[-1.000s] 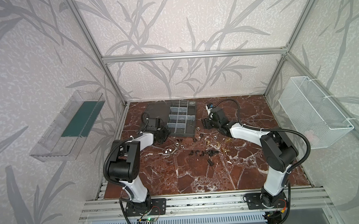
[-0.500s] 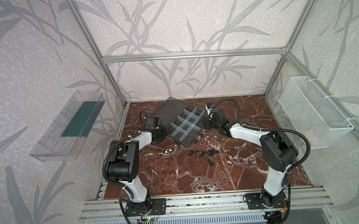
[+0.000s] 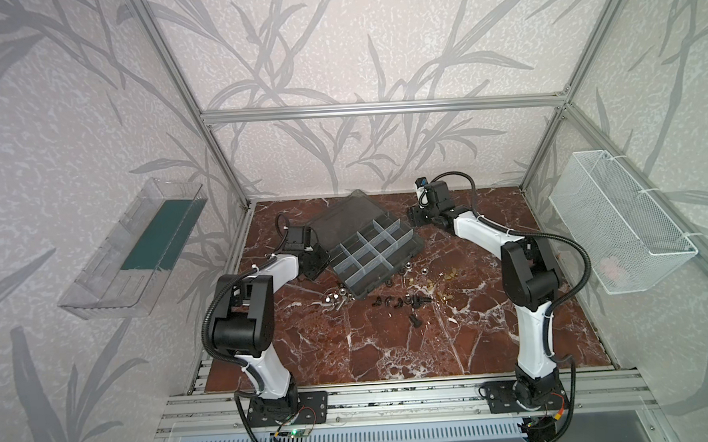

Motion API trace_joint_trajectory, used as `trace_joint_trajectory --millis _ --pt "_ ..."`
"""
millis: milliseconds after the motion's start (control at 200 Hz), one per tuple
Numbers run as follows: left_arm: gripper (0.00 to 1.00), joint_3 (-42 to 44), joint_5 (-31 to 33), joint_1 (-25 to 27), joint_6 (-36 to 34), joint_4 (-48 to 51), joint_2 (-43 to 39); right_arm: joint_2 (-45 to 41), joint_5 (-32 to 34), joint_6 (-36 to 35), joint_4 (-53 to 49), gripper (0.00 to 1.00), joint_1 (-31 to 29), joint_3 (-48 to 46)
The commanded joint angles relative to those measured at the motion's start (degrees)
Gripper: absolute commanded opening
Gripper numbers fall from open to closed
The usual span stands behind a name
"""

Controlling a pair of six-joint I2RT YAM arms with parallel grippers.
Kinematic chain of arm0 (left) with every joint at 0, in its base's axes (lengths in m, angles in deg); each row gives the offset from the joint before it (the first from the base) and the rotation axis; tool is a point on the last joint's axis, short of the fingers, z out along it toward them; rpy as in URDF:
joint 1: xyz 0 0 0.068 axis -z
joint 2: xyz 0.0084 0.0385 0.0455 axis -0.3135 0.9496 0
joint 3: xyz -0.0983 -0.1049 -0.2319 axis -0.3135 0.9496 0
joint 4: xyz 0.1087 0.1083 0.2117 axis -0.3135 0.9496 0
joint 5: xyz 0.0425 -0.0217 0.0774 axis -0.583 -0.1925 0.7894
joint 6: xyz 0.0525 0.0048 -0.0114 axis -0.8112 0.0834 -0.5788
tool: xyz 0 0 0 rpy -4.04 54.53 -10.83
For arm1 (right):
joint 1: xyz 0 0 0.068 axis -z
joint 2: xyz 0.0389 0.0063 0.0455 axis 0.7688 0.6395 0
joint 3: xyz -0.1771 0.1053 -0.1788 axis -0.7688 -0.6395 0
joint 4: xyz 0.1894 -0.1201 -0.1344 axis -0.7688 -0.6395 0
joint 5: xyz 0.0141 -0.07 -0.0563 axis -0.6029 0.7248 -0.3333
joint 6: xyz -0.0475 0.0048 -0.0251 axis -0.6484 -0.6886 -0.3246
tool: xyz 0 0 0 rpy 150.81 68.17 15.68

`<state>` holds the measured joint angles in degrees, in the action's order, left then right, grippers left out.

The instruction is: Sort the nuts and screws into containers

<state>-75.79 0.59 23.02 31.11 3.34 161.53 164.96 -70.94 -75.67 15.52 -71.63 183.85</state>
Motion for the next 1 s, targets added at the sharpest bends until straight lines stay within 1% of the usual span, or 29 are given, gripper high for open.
trace_joint_trajectory --millis 0,170,270,395,635,795,995 --pt "0.05 -1.91 -0.08 -0.34 -2.95 3.57 1.32 2.68 -3.30 -3.34 -8.35 0.62 -0.68 1.17" --pt "0.04 -2.71 -0.61 -0.61 -3.09 3.56 1.51 -0.82 -5.07 -3.17 -4.89 0.60 -0.50 -4.77" --pt "0.01 -3.25 -0.70 -0.70 -3.35 3.51 1.77 -4.42 -5.25 -2.86 -2.79 0.60 -0.21 -8.39" --pt "0.01 -3.85 -0.83 -0.70 -3.59 3.47 2.11 -8.67 -6.68 -2.04 -2.61 0.60 0.29 -11.47" --pt "0.00 -4.90 -0.62 -0.63 -3.96 3.12 2.03 -14.91 -7.22 -1.46 -2.88 0.59 0.47 -17.29" --pt "0.00 -6.49 -0.36 -0.64 -5.01 4.18 2.56 -13.90 -7.40 -1.68 -3.44 0.56 0.47 -18.63" --pt "0.00 -7.39 -0.56 -0.70 -6.26 4.90 2.91 -8.98 -8.47 -2.22 -6.46 0.40 0.47 -14.02"
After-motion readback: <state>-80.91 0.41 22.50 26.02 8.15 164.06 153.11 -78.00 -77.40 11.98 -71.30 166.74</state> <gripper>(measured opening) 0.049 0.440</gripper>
